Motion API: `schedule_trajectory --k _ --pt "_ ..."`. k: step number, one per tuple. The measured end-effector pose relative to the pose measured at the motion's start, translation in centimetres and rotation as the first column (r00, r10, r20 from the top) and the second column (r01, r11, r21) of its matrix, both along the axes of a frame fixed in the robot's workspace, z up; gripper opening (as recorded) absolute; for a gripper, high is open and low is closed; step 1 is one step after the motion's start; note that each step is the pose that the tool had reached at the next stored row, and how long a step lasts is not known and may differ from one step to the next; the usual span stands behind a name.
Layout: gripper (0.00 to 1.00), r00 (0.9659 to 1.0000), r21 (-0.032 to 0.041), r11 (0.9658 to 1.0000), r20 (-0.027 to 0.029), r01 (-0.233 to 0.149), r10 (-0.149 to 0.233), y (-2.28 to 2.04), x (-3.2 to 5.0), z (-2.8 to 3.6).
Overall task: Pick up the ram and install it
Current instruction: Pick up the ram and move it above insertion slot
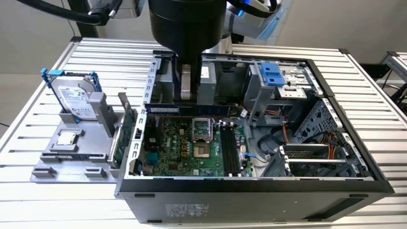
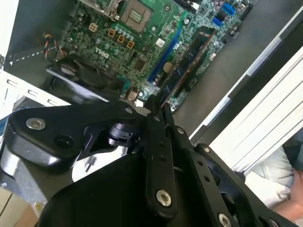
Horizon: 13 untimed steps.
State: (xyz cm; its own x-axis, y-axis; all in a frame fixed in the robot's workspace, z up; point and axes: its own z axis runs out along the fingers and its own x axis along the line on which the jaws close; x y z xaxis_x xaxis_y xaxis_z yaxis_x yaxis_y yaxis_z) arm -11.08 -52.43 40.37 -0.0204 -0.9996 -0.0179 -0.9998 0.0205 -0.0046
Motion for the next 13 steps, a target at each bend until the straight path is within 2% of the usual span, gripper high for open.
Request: schedule_trajectory --k 13 --pt "0.0 1.0 0.0 1.0 -0.0001 -0.001 0.001 0.0 3.39 0.0"
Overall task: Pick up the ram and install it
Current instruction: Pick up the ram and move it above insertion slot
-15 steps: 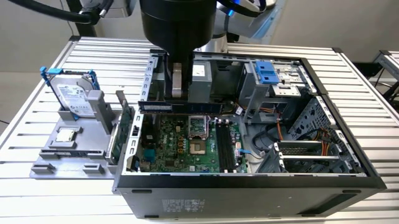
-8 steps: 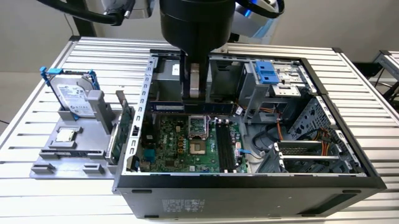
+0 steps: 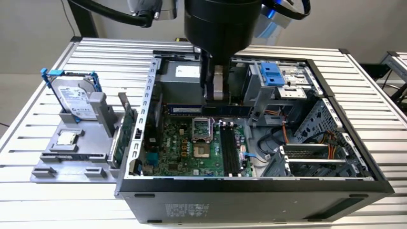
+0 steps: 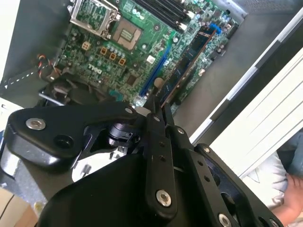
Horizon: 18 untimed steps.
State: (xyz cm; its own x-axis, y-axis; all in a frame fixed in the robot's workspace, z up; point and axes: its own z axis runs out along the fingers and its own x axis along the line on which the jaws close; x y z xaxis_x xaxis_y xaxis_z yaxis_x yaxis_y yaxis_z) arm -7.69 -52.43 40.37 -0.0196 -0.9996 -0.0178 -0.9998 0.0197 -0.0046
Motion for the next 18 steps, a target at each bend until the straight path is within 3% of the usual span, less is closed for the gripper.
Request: schedule_trajectory --k 18 --pt "0.0 1.0 0.0001 1.0 0.0 -0.001 0.001 0.0 4.67 -0.01"
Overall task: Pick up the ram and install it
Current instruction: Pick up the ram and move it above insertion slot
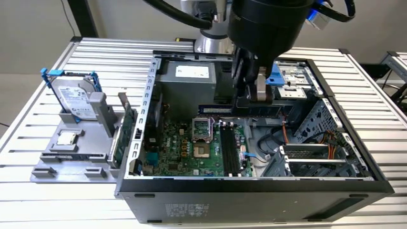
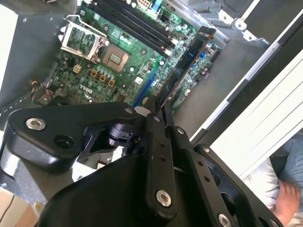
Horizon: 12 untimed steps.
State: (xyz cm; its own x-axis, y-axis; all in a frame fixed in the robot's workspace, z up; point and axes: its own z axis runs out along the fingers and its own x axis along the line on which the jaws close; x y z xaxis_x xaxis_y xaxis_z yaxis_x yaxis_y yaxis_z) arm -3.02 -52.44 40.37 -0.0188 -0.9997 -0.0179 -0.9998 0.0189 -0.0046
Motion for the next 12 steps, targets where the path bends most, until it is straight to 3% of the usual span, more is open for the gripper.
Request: schedule_trajectory --k 12 --pt "0.0 1.0 0.0 1.0 0.0 0.0 0.0 0.0 2.92 0.0"
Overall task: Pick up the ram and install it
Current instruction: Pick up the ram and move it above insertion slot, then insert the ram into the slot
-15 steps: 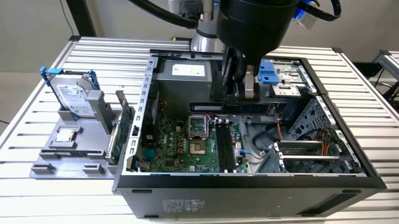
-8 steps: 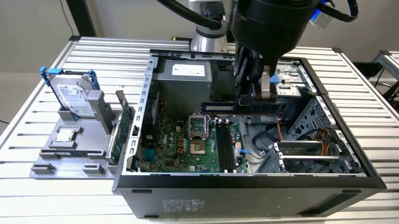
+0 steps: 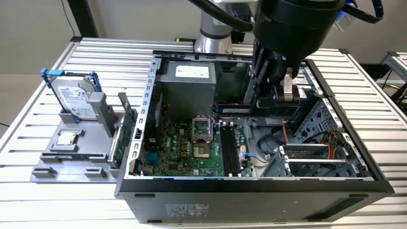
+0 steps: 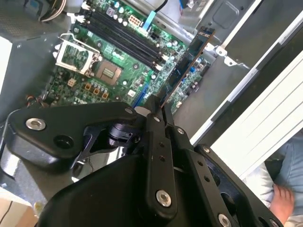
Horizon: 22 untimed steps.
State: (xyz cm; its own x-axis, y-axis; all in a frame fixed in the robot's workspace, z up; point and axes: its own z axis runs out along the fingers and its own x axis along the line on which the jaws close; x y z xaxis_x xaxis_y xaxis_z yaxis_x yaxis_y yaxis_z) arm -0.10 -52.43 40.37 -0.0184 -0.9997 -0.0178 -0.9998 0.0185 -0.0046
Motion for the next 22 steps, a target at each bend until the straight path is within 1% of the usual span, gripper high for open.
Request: schedule_trajectory --k 3,5,12,14,16,17,20,22 --pt "0.0 1.0 0.0 1.0 0.0 0.0 0.0 0.0 0.46 0.0" --pt "0.0 1.0 0.0 1.0 0.0 0.0 0.0 0.0 0.59 0.0" --pt "0.0 1.0 0.0 1.0 0.0 0.0 0.0 0.0 0.64 0.0" --pt "0.0 1.0 -0.0001 1.0 0.0 0.001 -0.001 0.09 0.65 0.0" --pt "0.0 1.0 0.0 1.0 0.0 0.003 -0.003 0.45 0.65 -0.02" --pt "0.0 1.0 0.0 1.0 0.0001 0.003 -0.003 0.7 0.64 -0.02" --pt "0.0 1.0 -0.0001 1.0 -0.0001 0.003 -0.003 1.71 0.64 -0.02" --pt "0.0 1.0 0.0001 1.0 -0.0003 0.003 -0.003 2.27 0.64 -0.05"
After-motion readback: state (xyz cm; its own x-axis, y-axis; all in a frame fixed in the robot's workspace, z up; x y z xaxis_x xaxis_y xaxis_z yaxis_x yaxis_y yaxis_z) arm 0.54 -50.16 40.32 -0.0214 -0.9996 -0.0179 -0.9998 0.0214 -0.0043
